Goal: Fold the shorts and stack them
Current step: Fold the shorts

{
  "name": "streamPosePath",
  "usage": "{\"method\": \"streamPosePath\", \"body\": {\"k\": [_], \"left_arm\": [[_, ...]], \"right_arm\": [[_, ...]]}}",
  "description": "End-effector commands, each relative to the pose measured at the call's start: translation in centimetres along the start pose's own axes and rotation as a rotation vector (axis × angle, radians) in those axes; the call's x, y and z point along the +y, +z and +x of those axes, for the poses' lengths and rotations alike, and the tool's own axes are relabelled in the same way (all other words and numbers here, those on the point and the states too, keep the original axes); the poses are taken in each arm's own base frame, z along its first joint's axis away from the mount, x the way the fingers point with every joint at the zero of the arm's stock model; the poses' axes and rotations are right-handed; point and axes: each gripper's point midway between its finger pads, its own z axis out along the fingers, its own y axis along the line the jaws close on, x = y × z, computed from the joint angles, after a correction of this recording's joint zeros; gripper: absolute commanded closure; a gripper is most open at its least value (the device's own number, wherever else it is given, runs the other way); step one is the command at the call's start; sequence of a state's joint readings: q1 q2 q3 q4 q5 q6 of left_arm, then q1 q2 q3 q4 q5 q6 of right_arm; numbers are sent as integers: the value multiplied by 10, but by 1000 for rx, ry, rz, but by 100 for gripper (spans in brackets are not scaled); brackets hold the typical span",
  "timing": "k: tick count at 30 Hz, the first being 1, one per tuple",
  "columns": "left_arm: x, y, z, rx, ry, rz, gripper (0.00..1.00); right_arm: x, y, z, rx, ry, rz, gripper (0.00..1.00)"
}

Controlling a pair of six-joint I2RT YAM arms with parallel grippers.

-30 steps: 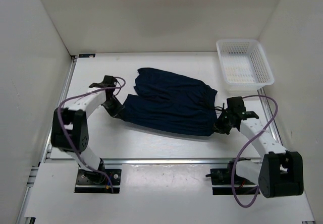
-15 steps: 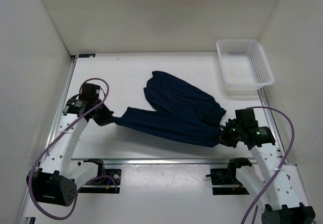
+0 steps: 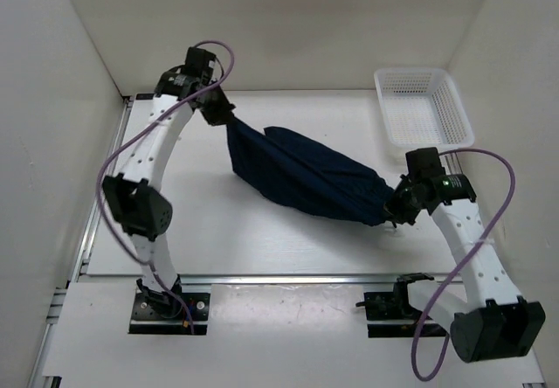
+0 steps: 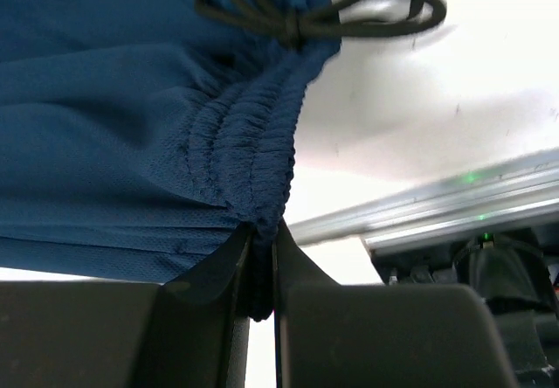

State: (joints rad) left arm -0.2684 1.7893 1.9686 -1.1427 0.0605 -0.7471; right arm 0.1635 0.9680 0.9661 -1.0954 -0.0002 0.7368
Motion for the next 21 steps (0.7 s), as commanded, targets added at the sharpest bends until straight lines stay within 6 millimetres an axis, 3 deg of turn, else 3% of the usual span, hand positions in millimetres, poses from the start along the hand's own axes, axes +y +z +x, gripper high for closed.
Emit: {"method": "streamPosePath", "body": {"k": [1,2,5,6,7,8,9,10,11,15,16,20,21], "left_arm": [[-14,29,-44,-104,56,-16,90],[-24,52,-54,-98,67,-7,90],[-46,86,-63,-79,86,42,90],[-57,109,-71,-85,100,81,90],[-67,117,-65,-44,104,136,80],[-69,124,-69,-36,98,171,32],[-70,129,-70,-22,94,196,15],[-68,130,-65,1,92,193,0],[-65,127,-67,-16,110,184,0],[-34,86,-61,-69,192,73,0],[-20,83,-55,-60,199,24,0],[15,80,1,73,237,-40,2],[29,86,27,136,240,-57,2]], "right_arm": [[-15,7,-35,-80,26,145,100],[-14,13,-46,-99,29,140,100],[-9,29,-77,-105,70,151,100],[2,30,-95,-131,67,107,89],[2,41,-106,-109,83,115,70],[4,42,-114,-105,95,110,50],[11,35,-128,-135,89,95,20],[13,32,-132,-147,77,87,14],[15,32,-135,-156,76,81,9],[4,22,-126,-217,75,84,8],[-7,31,-114,-192,77,114,11],[-24,44,-79,-115,71,118,30],[-24,47,-75,-108,70,108,32]]}}
